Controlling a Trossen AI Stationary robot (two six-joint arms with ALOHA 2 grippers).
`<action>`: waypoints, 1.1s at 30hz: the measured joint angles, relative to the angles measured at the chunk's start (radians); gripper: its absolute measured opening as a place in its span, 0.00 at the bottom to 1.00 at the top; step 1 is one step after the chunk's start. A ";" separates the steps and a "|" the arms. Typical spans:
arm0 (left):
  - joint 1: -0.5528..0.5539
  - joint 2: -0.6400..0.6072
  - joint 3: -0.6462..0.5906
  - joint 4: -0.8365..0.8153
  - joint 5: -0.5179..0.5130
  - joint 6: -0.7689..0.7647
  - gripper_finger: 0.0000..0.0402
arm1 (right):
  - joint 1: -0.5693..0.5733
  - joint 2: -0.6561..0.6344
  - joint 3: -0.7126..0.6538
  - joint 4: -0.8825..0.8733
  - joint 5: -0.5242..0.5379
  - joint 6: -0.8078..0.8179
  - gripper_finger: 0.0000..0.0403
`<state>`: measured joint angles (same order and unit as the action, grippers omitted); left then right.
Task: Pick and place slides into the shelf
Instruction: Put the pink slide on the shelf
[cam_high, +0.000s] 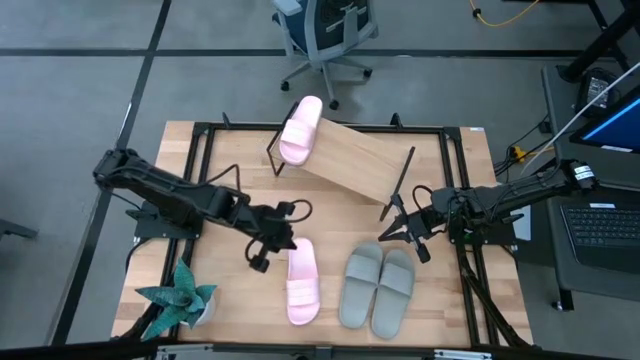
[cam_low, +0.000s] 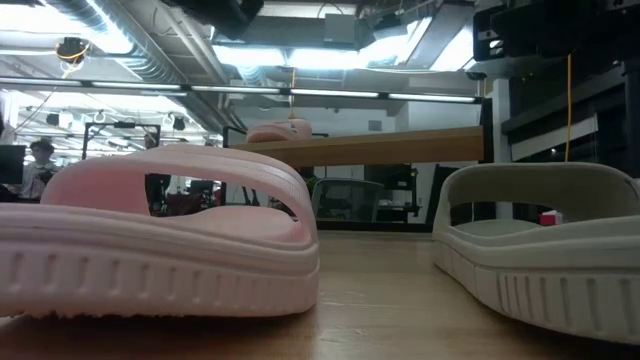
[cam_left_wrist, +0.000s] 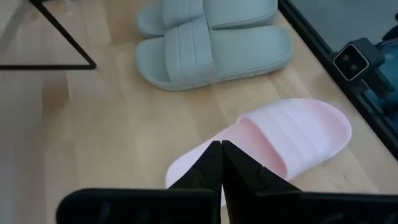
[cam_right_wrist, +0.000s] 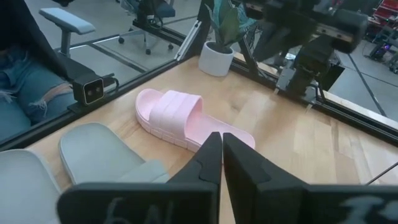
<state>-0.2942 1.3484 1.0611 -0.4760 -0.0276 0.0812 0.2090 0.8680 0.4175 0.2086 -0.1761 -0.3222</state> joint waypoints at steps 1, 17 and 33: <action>-0.014 -0.006 0.000 0.000 -0.012 -0.005 0.00 | 0.000 0.000 0.000 0.001 0.000 0.000 0.05; -0.194 -0.022 0.000 0.000 -0.095 -0.067 0.00 | 0.000 0.000 0.000 0.000 0.000 0.000 0.05; -0.239 -0.021 0.000 -0.001 -0.122 -0.132 0.00 | 0.000 0.000 0.000 0.000 0.000 0.000 0.05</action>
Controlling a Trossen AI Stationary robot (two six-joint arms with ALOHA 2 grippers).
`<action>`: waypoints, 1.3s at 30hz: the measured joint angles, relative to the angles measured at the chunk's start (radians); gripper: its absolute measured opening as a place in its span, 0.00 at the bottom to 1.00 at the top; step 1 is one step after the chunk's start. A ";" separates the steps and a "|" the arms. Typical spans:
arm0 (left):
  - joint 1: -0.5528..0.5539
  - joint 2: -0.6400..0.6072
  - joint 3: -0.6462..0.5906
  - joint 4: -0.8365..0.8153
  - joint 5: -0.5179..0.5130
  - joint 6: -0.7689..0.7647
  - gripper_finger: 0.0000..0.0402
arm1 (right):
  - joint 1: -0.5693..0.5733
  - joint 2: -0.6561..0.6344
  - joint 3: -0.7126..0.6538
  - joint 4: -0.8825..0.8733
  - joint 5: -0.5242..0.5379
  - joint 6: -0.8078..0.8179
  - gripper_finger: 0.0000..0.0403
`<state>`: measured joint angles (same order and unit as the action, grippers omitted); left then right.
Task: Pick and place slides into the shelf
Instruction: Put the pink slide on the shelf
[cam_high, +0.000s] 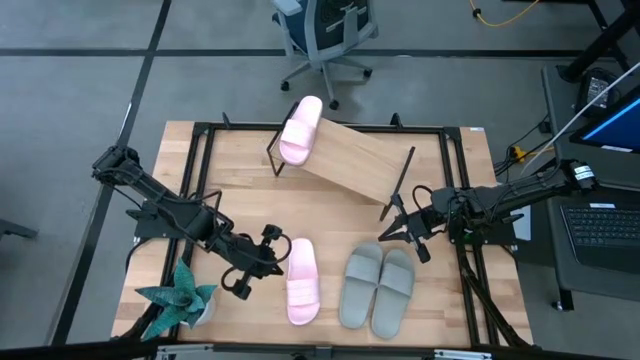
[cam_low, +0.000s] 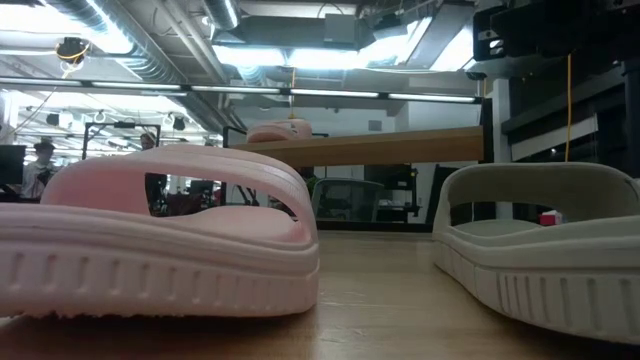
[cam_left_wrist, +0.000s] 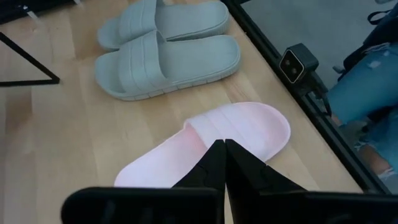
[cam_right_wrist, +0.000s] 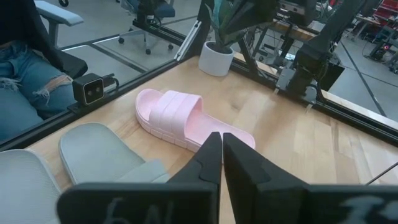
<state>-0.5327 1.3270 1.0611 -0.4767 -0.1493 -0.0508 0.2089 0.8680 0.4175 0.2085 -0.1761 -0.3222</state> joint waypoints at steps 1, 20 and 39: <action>0.000 0.000 0.000 0.000 0.000 0.000 0.00 | 0.000 0.000 0.000 0.000 0.000 0.000 0.05; 0.005 0.007 0.000 0.004 0.001 0.019 0.00 | 0.000 0.000 0.000 0.000 0.000 0.000 0.05; 0.094 0.056 0.000 0.008 0.077 -0.027 0.00 | 0.000 0.000 0.000 0.000 0.000 0.000 0.05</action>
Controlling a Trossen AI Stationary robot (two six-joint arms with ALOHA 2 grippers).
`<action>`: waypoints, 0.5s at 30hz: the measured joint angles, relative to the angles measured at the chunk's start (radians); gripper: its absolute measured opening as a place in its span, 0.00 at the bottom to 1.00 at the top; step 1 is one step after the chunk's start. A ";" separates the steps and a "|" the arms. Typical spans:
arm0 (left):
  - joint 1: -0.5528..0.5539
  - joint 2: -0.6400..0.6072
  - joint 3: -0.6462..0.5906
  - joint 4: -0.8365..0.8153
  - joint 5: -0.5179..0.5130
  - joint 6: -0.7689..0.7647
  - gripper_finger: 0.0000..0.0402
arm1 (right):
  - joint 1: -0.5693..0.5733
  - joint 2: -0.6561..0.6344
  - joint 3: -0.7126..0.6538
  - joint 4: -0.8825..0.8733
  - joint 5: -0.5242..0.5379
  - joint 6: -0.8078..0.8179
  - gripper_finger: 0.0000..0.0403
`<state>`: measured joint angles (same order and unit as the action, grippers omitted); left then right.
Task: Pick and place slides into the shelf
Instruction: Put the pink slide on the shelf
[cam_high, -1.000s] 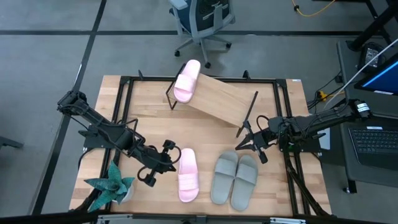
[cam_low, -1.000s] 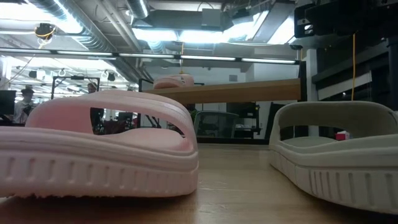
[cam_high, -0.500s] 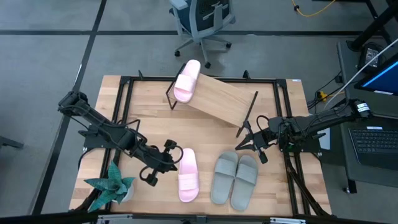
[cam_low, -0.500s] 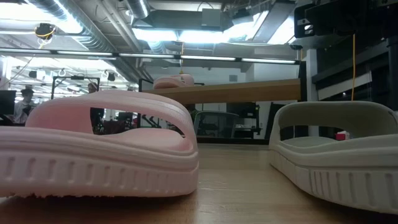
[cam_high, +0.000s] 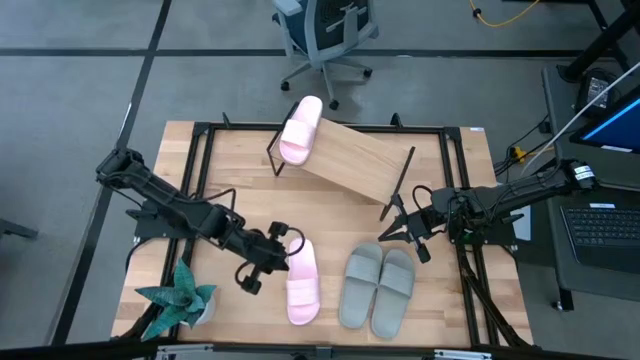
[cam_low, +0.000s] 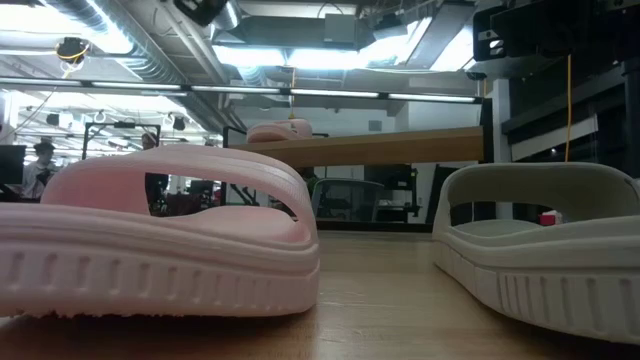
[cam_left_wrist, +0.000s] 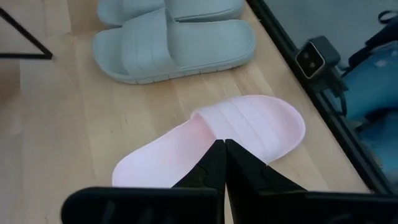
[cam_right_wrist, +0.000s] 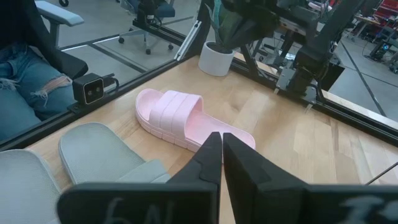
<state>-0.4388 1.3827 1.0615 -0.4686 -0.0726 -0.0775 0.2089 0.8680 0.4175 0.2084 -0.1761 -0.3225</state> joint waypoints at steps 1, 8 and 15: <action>0.012 0.000 0.000 0.001 0.012 -0.004 0.00 | 0.000 0.000 0.000 0.000 0.000 0.000 0.05; 0.082 0.000 0.000 0.001 0.045 -0.027 0.00 | 0.000 0.000 0.000 0.000 0.000 0.000 0.05; 0.108 0.018 0.001 0.001 0.045 0.009 0.00 | 0.000 0.000 0.000 0.000 0.000 0.000 0.05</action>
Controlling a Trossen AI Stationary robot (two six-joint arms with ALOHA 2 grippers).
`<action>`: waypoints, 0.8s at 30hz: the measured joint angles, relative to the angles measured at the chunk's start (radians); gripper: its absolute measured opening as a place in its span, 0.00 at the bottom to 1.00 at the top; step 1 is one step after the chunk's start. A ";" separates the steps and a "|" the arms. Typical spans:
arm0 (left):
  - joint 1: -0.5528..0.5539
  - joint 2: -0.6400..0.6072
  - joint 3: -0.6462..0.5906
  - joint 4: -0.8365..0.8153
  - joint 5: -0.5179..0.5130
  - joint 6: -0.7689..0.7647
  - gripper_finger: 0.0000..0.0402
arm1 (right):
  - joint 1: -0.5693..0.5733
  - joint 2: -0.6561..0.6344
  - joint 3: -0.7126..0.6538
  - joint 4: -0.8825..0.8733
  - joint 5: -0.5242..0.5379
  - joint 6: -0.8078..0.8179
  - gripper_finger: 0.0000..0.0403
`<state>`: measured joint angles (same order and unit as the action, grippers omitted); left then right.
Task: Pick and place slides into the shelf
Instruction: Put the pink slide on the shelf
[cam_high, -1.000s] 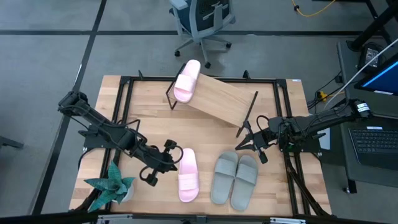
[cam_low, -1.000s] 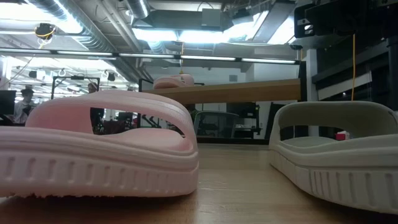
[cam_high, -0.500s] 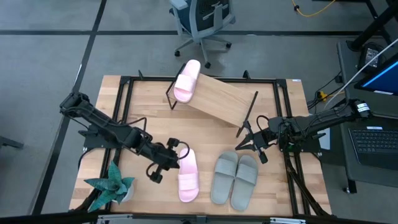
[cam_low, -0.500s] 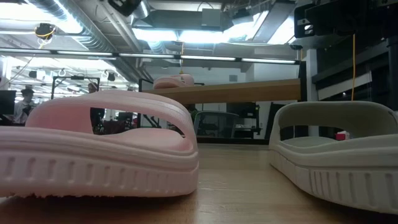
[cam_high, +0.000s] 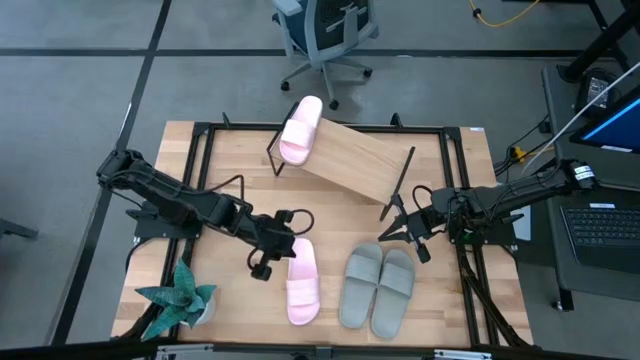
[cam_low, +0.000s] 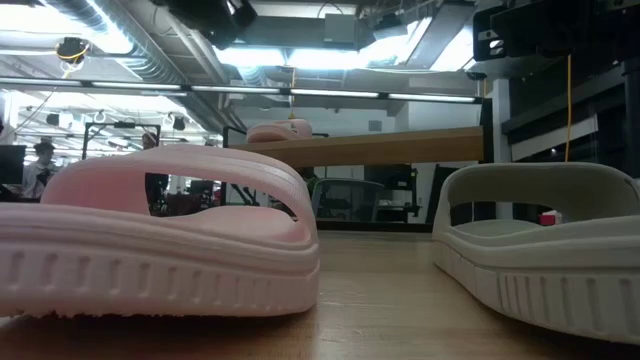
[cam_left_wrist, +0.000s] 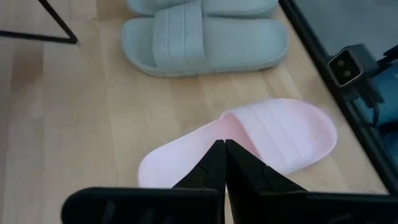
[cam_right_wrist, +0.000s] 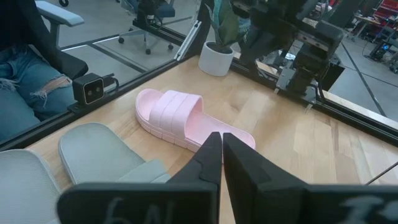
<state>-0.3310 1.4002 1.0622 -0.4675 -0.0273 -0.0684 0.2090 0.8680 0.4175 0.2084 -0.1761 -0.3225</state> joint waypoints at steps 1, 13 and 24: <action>0.000 0.006 0.000 0.001 -0.001 0.009 0.00 | 0.000 0.000 0.000 0.000 0.000 0.000 0.05; 0.008 0.087 0.000 0.011 -0.016 0.078 0.00 | 0.000 0.000 0.000 0.000 0.000 0.000 0.05; 0.012 0.087 0.000 0.030 -0.021 0.104 0.00 | 0.000 0.000 0.000 0.000 0.000 0.000 0.05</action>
<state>-0.3187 1.4868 1.0622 -0.4370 -0.0478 0.0352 0.2091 0.8680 0.4175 0.2081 -0.1761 -0.3225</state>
